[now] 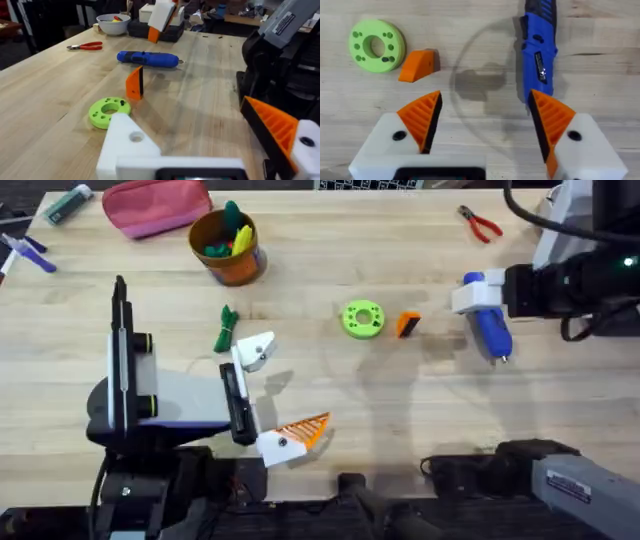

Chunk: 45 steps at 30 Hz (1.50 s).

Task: Pick up the gripper from the table and insert it into the empty holder that is missing its gripper. Then pick up a screw, insert it into the mounting hole, and use the screwdriver to tighten it. Finally, clean up the table by picking up the vegetable and placing it into the bucket.

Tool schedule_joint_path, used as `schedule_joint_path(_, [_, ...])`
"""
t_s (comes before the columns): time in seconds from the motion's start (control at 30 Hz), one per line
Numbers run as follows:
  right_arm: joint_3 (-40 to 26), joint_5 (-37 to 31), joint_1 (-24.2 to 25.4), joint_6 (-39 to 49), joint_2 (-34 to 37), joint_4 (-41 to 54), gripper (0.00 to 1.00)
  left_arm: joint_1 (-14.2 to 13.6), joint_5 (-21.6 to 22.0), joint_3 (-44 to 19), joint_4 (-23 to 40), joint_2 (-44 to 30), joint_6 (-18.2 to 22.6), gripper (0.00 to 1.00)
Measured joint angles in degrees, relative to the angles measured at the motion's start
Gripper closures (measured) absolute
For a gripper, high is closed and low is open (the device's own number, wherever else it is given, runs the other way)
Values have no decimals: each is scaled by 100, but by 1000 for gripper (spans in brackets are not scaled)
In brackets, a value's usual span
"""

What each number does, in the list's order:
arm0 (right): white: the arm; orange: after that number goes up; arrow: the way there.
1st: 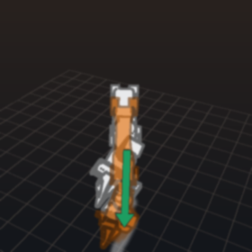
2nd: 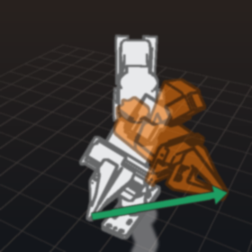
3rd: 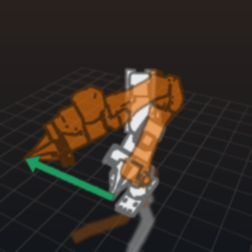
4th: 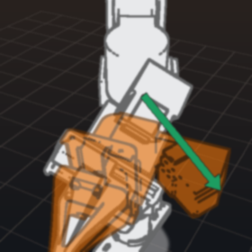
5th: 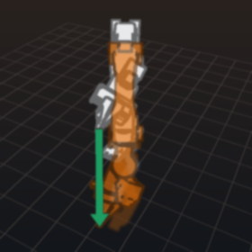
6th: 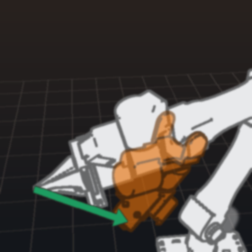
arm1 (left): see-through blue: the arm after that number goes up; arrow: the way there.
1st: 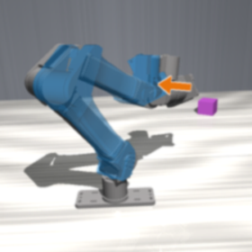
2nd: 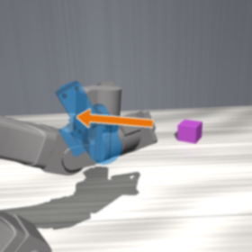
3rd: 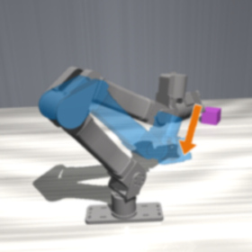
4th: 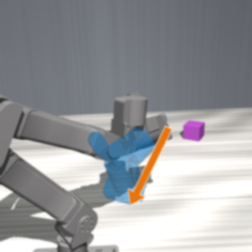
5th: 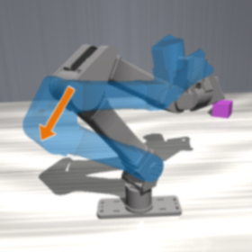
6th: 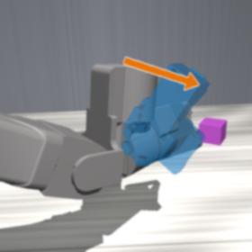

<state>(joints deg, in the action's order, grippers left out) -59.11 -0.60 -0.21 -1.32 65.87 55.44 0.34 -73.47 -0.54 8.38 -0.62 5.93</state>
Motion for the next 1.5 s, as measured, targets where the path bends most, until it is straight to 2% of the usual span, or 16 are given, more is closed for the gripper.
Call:
schedule_joint_path(0.5, [1,23,0,2,0,-103,8,0,0,0,0,0,0,15])
schedule_joint_path(0.73, [0,849,0,-64,0,-131,8,0,0,0,0,0,-1,15])
schedule_joint_path(0.9, [0,1081,-42,-760,2,-214,8,0,0,0,0,0,-2,15])
schedule_joint_path(1.03, [0,743,-471,-1455,43,-115,8,0,0,0,0,0,-2,15])
schedule_joint_path(1.3, [-26,-162,-1864,-2585,139,40,8,0,0,0,0,0,-2,15])
schedule_joint_path(1.5, [-534,-377,-2143,-2955,639,549,8,0,1,0,0,0,-2,16])
